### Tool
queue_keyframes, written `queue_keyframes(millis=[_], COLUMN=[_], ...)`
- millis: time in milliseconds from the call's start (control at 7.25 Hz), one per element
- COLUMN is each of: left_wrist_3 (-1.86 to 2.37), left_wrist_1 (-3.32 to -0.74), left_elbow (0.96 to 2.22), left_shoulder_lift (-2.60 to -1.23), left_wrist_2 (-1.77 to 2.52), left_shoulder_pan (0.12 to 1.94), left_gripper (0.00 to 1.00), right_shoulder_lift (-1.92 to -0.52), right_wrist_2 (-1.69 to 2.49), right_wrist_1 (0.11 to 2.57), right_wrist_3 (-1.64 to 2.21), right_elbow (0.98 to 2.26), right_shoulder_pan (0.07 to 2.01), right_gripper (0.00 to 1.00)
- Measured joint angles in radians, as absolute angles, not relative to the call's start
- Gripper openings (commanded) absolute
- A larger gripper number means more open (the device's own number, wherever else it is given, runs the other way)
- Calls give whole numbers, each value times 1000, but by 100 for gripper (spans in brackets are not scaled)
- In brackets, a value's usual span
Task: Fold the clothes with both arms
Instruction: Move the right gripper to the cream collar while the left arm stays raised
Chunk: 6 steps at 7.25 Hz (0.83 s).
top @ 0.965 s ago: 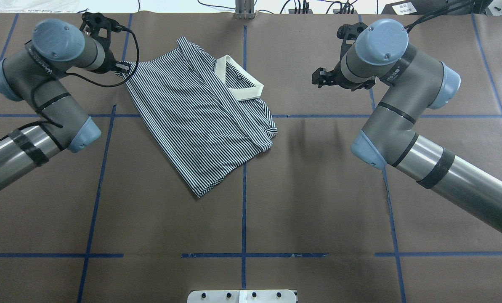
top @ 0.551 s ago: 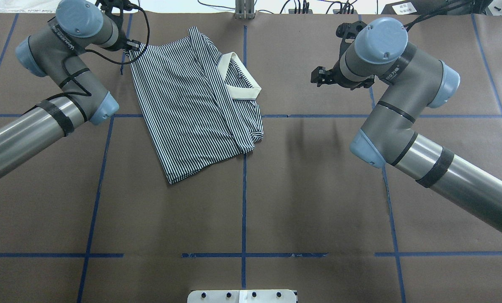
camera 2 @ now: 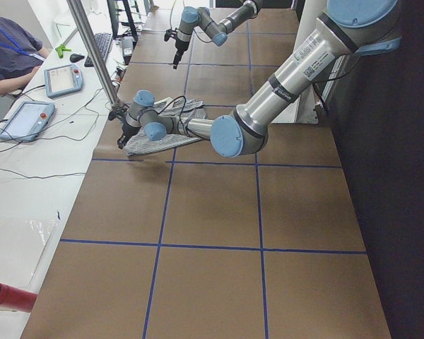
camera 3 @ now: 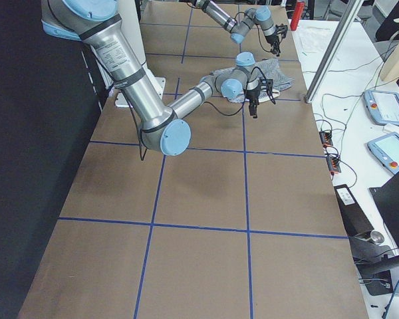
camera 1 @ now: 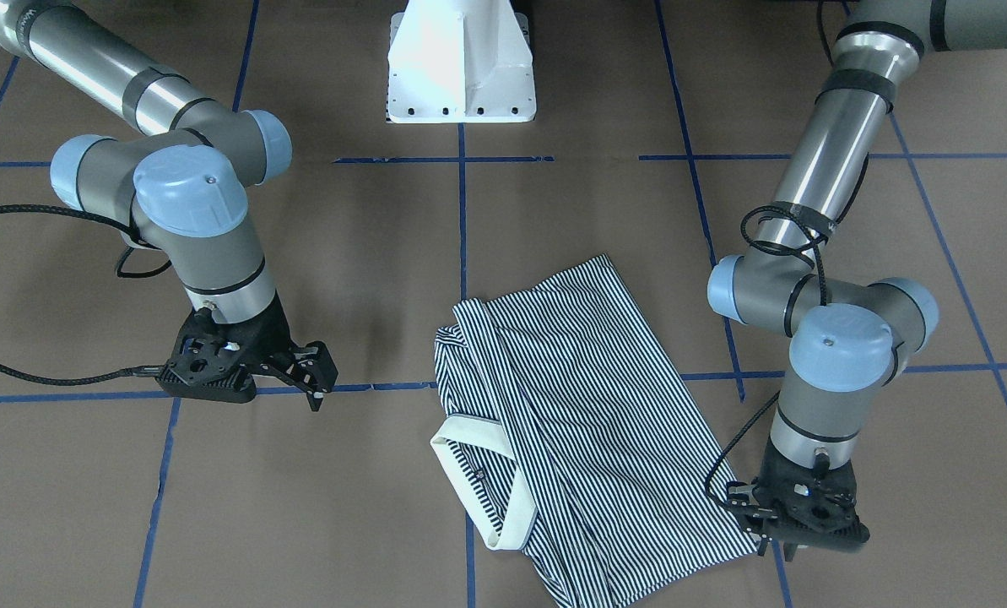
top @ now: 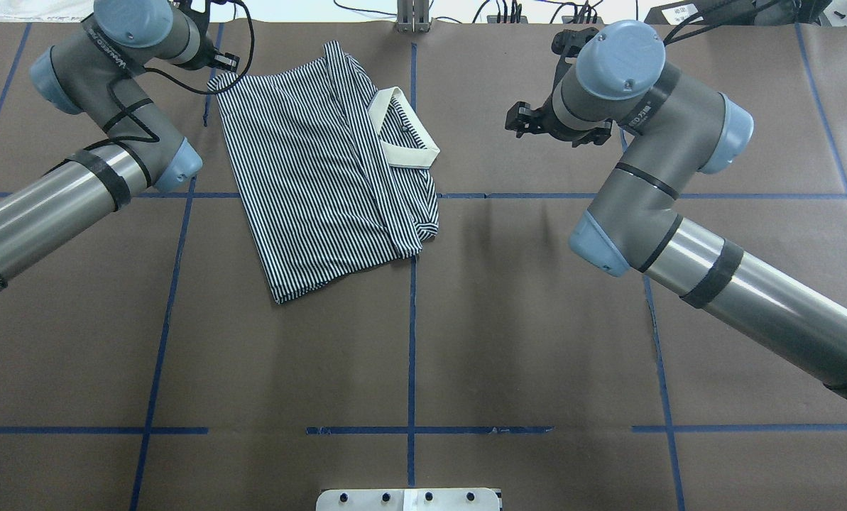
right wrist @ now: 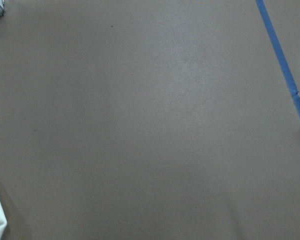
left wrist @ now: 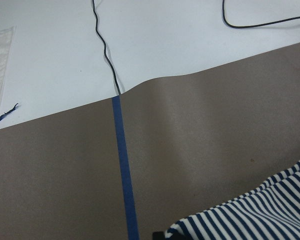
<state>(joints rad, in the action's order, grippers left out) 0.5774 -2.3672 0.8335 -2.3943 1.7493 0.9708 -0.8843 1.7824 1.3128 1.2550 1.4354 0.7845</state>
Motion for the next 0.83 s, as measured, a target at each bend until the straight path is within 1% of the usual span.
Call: queue_keyframes(millis=[138, 276, 414, 551, 827], left_wrist_3=[552, 539, 534, 533, 532], left_wrist_1=[-2369, -2369, -2369, -2369, -2367], left_elbow=[868, 904, 926, 935, 938], left_shoulder_lift=[-2373, -2350, -2336, -2331, -2329], left_wrist_2=[1797, 1820, 1829, 1832, 1833], left_shoulder_pan=[985, 991, 993, 993, 994], left_gripper=[100, 100, 100, 100, 100], right_shoulder_lift=[-806, -734, -671, -626, -583], right_wrist_2=[1754, 1716, 1669, 1623, 1564], right_wrist_1=[1289, 1234, 1186, 1163, 1151], right_wrist_3=[1354, 1453, 1533, 1592, 1653], right_elbow=[1358, 1264, 1175, 1112, 1048], right_shoulder_pan=[764, 738, 708, 679, 638], right_gripper=[70, 69, 67, 66, 66])
